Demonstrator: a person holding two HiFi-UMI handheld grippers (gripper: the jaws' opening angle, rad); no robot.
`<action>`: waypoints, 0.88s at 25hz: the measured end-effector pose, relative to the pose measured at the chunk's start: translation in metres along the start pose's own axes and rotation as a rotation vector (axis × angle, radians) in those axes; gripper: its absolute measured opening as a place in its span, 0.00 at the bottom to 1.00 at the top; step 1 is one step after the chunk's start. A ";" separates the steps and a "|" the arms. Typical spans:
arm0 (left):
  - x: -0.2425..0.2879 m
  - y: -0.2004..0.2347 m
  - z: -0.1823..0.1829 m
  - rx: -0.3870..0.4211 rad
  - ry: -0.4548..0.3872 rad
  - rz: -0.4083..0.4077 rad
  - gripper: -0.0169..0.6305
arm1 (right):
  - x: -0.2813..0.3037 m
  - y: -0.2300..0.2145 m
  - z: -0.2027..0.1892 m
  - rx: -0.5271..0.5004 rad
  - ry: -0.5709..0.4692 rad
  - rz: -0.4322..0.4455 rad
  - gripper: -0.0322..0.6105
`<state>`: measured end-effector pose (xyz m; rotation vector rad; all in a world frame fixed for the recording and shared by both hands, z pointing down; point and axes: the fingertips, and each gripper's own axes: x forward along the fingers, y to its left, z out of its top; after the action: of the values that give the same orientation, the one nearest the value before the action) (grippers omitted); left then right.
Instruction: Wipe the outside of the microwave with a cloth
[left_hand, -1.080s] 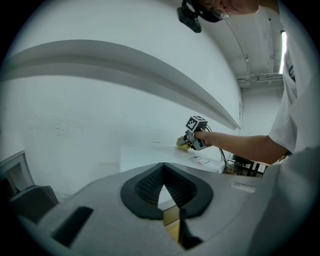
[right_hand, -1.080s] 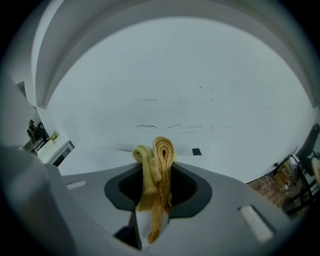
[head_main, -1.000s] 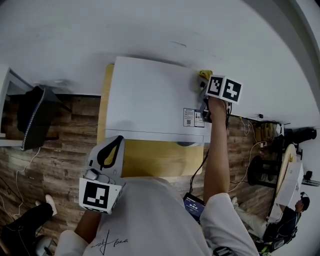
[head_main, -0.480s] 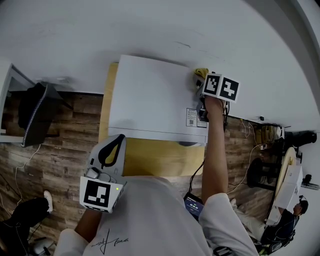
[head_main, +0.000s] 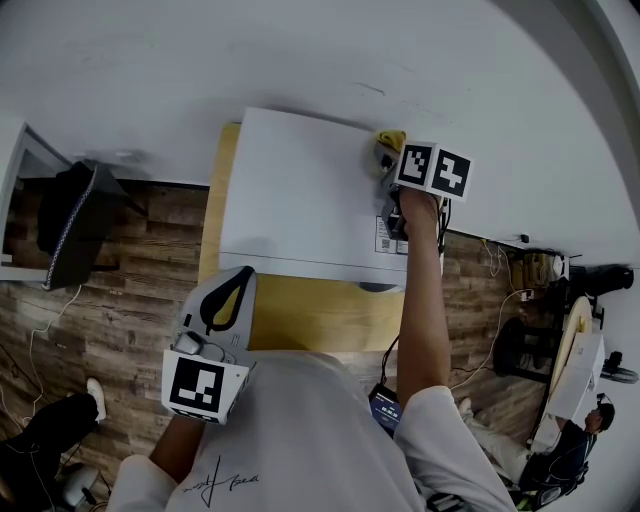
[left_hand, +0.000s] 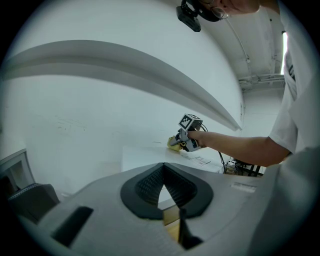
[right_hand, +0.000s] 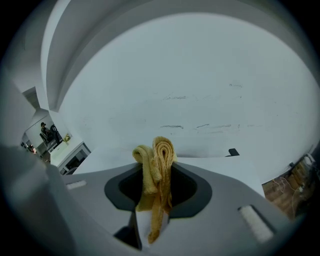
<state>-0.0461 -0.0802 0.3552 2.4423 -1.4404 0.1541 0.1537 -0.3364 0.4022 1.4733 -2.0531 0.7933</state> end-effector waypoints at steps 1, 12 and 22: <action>0.000 0.000 0.000 0.000 -0.001 0.001 0.01 | 0.002 0.005 0.000 -0.001 0.000 0.011 0.24; -0.007 0.008 -0.001 -0.005 -0.004 0.027 0.01 | 0.018 0.058 0.004 -0.036 -0.004 0.073 0.24; -0.010 0.014 0.000 -0.011 -0.004 0.037 0.01 | 0.028 0.090 0.006 -0.036 -0.005 0.118 0.24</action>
<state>-0.0633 -0.0784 0.3561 2.4101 -1.4844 0.1493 0.0593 -0.3371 0.4015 1.3470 -2.1627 0.7946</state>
